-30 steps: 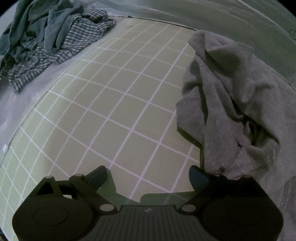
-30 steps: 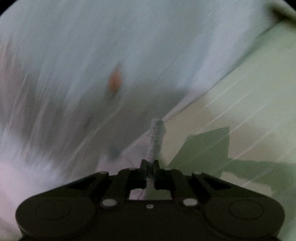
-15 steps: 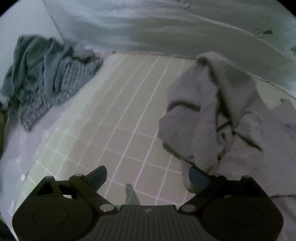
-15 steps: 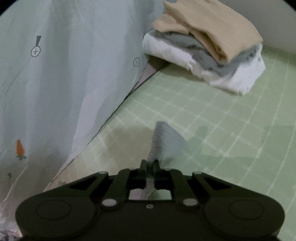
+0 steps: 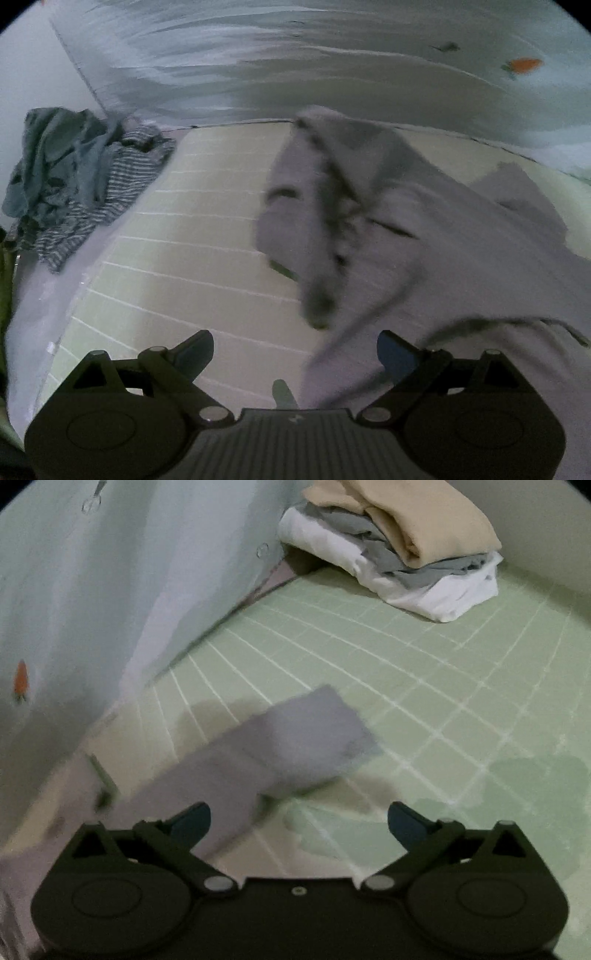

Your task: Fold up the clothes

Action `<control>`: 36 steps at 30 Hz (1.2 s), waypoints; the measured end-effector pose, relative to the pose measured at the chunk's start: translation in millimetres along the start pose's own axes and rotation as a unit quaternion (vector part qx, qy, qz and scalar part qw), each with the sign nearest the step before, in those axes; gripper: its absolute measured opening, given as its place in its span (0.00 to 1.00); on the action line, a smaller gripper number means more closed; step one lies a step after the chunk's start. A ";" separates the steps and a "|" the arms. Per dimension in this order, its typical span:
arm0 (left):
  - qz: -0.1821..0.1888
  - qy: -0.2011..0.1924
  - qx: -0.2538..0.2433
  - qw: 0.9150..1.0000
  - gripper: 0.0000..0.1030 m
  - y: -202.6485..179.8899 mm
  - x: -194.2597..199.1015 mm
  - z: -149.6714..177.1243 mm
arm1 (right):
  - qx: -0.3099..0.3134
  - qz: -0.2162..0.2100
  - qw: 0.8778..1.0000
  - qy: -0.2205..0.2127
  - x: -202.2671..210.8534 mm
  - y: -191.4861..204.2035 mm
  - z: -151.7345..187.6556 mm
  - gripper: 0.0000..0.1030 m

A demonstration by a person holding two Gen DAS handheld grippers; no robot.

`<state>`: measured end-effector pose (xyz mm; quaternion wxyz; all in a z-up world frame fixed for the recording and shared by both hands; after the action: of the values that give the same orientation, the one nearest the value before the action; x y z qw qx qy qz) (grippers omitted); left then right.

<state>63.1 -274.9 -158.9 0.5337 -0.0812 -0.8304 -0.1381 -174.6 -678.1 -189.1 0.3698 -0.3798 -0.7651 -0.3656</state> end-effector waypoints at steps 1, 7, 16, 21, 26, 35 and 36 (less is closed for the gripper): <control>0.004 0.000 -0.005 1.000 0.92 -11.6 2.2 2.5 | 0.005 0.004 1.000 0.005 -0.1 -6.6 -0.8 1.00; 0.033 -0.014 -0.050 0.998 0.92 -109.2 9.7 5.7 | 0.083 0.104 0.991 0.026 -21.4 -58.2 -43.1 1.00; 0.113 -0.027 -0.157 0.981 0.92 -279.0 27.6 11.3 | 0.084 0.121 0.989 0.011 -29.1 -138.4 -110.5 1.00; 0.150 -0.010 -0.192 0.970 0.92 -345.1 22.4 14.2 | 0.017 0.101 0.995 0.015 -23.1 -183.6 -91.0 1.00; 0.177 0.002 -0.221 0.959 0.92 -394.1 8.9 11.8 | -0.036 0.086 0.996 0.004 -14.1 -204.8 -83.0 1.00; 0.188 -0.001 -0.250 0.950 0.77 -447.5 -9.2 13.1 | -0.039 0.085 0.996 0.009 -16.0 -204.8 -83.4 1.00; 0.193 -0.007 -0.256 0.947 0.62 -449.3 -7.0 12.2 | -0.030 0.089 0.996 0.010 -17.7 -202.5 -83.5 1.00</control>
<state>-71.3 -697.2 -234.1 0.5055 -0.3749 -0.7392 -0.2399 -315.2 -843.7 -222.1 0.3968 -0.4535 -0.7131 -0.3582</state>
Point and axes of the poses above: each gripper's, at about its wrist camera, not at the fingertips, and x roughly against the way its jaws point, y to its left, z to its underside, the point moved 9 cm from there along -x, roughly the way its jaws point, and after that the axes turned 8 degrees about y, right-handed, at the moved point
